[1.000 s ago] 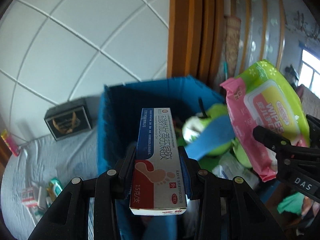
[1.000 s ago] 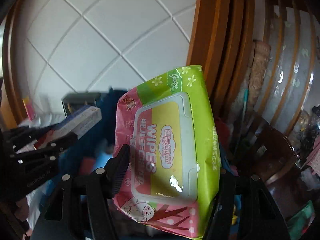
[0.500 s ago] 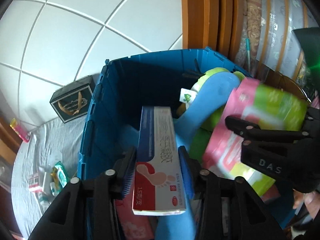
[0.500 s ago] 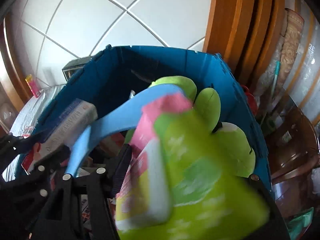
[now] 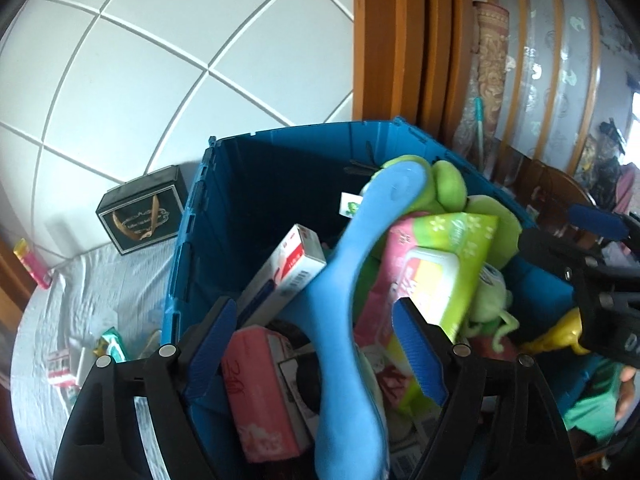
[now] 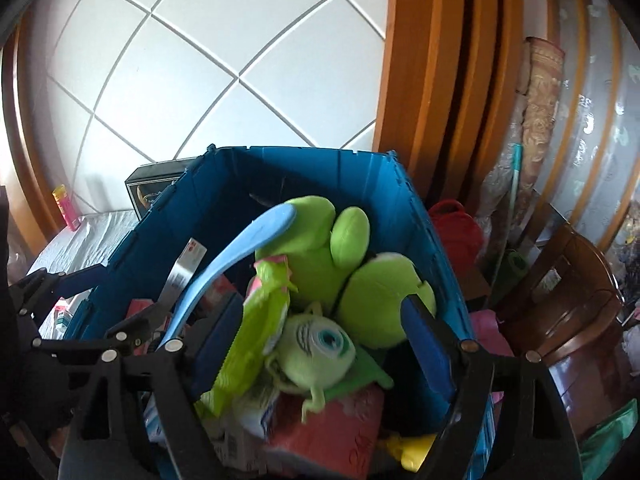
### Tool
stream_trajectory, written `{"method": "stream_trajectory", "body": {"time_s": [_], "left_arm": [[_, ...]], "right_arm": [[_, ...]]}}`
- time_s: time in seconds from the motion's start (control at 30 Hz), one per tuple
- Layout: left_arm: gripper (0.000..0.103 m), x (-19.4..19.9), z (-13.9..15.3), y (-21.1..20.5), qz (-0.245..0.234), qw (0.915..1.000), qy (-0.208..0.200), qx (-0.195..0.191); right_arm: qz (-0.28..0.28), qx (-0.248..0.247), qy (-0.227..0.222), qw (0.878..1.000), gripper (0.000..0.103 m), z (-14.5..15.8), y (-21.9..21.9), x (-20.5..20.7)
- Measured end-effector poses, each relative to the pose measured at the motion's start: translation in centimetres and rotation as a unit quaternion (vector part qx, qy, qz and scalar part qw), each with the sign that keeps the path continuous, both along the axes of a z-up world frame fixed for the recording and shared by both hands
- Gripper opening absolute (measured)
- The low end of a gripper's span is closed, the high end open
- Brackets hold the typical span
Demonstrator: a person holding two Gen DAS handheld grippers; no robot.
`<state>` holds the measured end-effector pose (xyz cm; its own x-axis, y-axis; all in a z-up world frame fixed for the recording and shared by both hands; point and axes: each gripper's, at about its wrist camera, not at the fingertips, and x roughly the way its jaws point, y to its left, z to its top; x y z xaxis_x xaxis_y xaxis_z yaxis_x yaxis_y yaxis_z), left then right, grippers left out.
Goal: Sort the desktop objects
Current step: 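Carry the tube box and wipes pack over the blue crate and release both, then withdraw both tools from the crate back over the table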
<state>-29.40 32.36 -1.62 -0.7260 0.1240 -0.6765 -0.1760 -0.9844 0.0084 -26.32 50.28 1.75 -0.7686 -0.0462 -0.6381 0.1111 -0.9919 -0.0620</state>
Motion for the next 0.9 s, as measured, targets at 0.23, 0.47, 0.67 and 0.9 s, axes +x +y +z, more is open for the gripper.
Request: {"method": "stream_trajectory", "body": {"time_s": [0.23, 0.47, 0.67, 0.9], "left_arm": [[0.081, 2.6, 0.1, -0.3, -0.014, 0.9999, 0.004, 0.004], [0.082, 4.6, 0.6, -1.2, -0.018, 0.9997, 0.011, 0.007], [0.082, 5.6, 0.9, -2.5, -0.023, 0.9995, 0.015, 0.013], [0.082, 6.6, 1.5, -4.7, -0.029, 0.9992, 0.019, 0.019]], "right_arm": [[-0.009, -0.003, 0.004, 1.0, 0.096, 0.0, -0.4, 3.5], [-0.014, -0.002, 0.006, 1.0, 0.1, 0.0, -1.4, 6.0], [-0.018, -0.002, 0.012, 1.0, 0.1, 0.4, -2.8, 7.6], [-0.023, 0.006, 0.01, 1.0, 0.1, 0.5, -5.1, 9.1]]}}
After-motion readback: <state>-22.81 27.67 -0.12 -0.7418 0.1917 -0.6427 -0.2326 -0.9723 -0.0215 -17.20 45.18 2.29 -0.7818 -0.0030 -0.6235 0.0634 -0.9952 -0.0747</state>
